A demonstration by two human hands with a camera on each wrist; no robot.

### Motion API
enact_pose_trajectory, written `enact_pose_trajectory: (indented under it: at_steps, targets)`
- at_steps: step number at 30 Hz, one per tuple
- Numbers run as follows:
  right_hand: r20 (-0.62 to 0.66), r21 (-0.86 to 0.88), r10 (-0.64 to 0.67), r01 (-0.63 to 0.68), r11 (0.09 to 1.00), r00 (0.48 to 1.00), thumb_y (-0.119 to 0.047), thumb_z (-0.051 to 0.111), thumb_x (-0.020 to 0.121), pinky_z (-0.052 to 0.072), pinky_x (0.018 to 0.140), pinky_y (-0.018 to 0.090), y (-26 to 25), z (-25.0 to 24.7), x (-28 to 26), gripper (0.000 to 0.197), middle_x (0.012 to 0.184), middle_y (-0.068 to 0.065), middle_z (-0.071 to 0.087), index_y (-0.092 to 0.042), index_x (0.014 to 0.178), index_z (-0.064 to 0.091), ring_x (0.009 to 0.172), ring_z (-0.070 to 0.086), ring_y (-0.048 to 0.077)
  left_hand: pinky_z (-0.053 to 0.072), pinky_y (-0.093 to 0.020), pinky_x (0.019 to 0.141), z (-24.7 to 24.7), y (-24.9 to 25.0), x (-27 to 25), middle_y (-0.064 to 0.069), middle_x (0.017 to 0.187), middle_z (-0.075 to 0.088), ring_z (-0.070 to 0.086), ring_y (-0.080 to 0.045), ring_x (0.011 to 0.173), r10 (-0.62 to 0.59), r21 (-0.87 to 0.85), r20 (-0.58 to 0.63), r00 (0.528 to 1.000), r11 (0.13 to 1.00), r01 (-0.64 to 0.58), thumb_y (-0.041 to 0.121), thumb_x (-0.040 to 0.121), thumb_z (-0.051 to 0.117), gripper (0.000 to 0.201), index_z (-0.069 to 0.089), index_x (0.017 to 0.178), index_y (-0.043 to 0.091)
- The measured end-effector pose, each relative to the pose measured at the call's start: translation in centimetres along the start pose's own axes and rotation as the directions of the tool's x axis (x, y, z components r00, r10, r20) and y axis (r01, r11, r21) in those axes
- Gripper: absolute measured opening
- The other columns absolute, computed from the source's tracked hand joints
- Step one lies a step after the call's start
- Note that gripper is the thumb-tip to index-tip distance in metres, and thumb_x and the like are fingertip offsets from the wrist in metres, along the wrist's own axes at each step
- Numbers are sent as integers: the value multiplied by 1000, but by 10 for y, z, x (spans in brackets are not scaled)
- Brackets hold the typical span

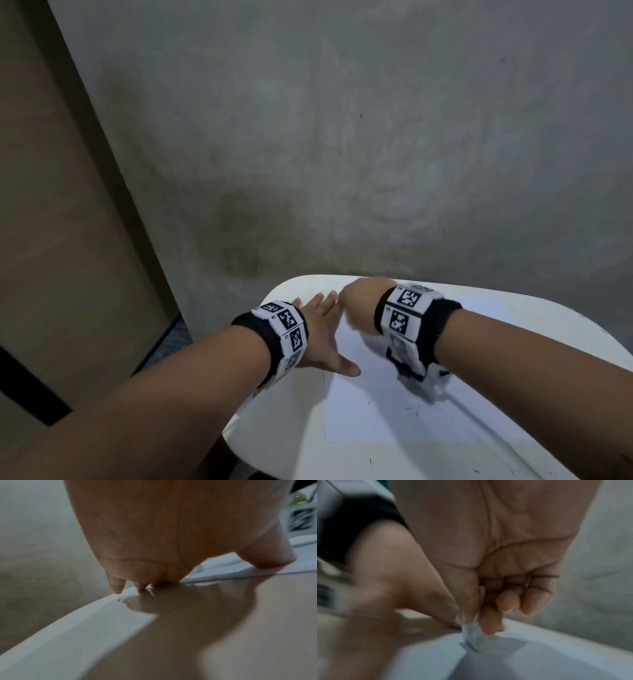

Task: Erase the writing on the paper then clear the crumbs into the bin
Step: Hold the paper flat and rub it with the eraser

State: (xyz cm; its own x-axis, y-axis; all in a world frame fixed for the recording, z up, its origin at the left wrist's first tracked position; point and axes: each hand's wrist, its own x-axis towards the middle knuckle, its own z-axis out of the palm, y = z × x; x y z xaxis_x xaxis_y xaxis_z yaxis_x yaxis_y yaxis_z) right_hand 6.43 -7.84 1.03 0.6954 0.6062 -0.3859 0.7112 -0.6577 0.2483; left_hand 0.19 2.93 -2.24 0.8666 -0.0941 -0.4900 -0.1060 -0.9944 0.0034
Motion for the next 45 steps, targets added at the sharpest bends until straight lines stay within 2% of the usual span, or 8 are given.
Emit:
enact_pose_trajectory:
  at_steps: [2, 6, 10, 15, 20, 34, 39, 45]
  targets:
    - [13, 79, -95, 94, 992, 995, -23, 61, 89, 46, 80, 32, -10, 2, -7, 32, 115, 6, 66, -14, 119, 62, 107, 63, 26, -6, -49, 122, -2, 1, -1, 0, 164, -21, -20, -19, 150, 8, 4, -1, 1000, 1000, -8, 80, 80, 51, 103, 14, 158, 24]
    - [-34, 115, 37, -33, 993, 999, -20, 59, 86, 52, 80, 31, 7, -3, 0, 25, 107, 6, 70, -13, 108, 68, 95, 66, 25, -3, -51, 121, 1, -1, 1, 1, 163, -23, -16, -19, 151, -6, -8, -6, 1000, 1000, 6, 82, 76, 52, 120, -15, 156, 23]
    - [-2, 156, -83, 82, 984, 997, -19, 60, 88, 47, 82, 35, -19, 1, -16, 33, 117, 11, 63, -10, 120, 61, 109, 61, 31, -8, -45, 121, -3, 1, -6, 11, 157, -28, -24, -6, 142, -13, -78, -6, 1000, 997, 13, 76, 80, 57, 104, 3, 158, 34]
    - [-6, 59, 57, -57, 997, 998, -20, 59, 86, 53, 77, 31, 14, -6, -6, 11, 85, 2, 64, -12, 90, 65, 83, 63, 25, -2, -52, 121, 3, -4, 4, 0, 163, -24, -16, -20, 151, 0, -6, -7, 1000, 1000, 0, 83, 76, 51, 123, -20, 155, 22]
    - [34, 97, -108, 104, 990, 994, -24, 58, 89, 41, 67, 24, 2, 2, -34, 9, 95, -3, 67, -22, 92, 66, 87, 58, 23, -2, -51, 121, 1, -2, 2, 1, 162, -25, -17, -19, 151, 19, -5, -18, 1000, 1000, -19, 79, 79, 53, 119, -18, 156, 23]
    - [-64, 123, 8, 0, 992, 998, -14, 45, 92, 38, 71, 28, 19, 10, -61, 14, 98, 6, 62, -12, 98, 57, 82, 49, 22, -2, -50, 121, 12, -8, 14, 2, 163, -25, -15, -19, 151, -7, -4, -38, 999, 1000, 6, 83, 77, 50, 121, -19, 155, 21]
    - [53, 151, -210, 200, 968, 976, -11, 44, 91, 40, 69, 30, -4, 25, -102, 7, 99, 3, 66, -17, 90, 46, 81, 51, 21, 0, -50, 122, 11, -6, 13, 2, 163, -23, -14, -19, 152, -18, -2, -56, 998, 1000, 18, 81, 79, 50, 119, -17, 156, 20]
    - [-22, 34, -55, 56, 998, 998, -17, 47, 95, 38, 62, 25, -9, 3, -73, 6, 80, -1, 49, -12, 96, 50, 84, 48, 21, 2, -47, 121, 14, 2, 9, -1, 164, -20, -12, -21, 152, -34, -12, -113, 993, 999, 33, 75, 81, 54, 118, -14, 157, 16]
